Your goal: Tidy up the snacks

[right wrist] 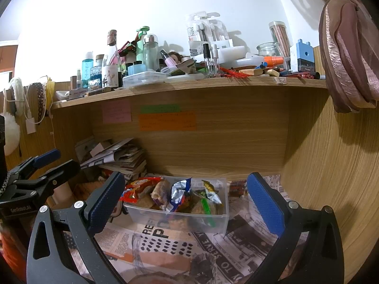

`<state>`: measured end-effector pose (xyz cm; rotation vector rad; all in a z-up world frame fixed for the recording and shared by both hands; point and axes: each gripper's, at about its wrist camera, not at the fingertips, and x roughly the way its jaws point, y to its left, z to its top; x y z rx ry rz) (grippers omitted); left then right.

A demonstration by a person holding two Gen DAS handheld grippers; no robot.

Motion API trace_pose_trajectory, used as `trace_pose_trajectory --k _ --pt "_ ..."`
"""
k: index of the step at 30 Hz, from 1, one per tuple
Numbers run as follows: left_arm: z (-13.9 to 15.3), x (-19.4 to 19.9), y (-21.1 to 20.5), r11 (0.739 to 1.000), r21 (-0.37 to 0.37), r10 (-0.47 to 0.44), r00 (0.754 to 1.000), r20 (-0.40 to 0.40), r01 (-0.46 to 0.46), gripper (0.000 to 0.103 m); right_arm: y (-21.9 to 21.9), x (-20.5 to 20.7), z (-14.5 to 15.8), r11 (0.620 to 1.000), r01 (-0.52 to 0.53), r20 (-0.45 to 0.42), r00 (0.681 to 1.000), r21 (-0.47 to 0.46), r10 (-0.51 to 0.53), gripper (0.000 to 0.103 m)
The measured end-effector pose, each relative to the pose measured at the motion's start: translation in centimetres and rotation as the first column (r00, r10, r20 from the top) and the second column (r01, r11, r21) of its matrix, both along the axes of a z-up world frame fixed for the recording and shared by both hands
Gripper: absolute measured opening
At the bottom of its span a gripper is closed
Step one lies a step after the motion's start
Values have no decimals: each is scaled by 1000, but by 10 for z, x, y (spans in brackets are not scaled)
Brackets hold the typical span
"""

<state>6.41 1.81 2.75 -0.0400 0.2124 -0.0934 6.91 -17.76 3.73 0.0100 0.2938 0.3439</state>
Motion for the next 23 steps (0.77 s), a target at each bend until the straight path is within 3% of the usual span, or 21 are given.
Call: trace_pose_trajectory --k 23 --pt "-4 3 0 1000 -18 -25 1000 -15 25 103 0 3 -4 1000 -9 -6 1000 -8 9 103"
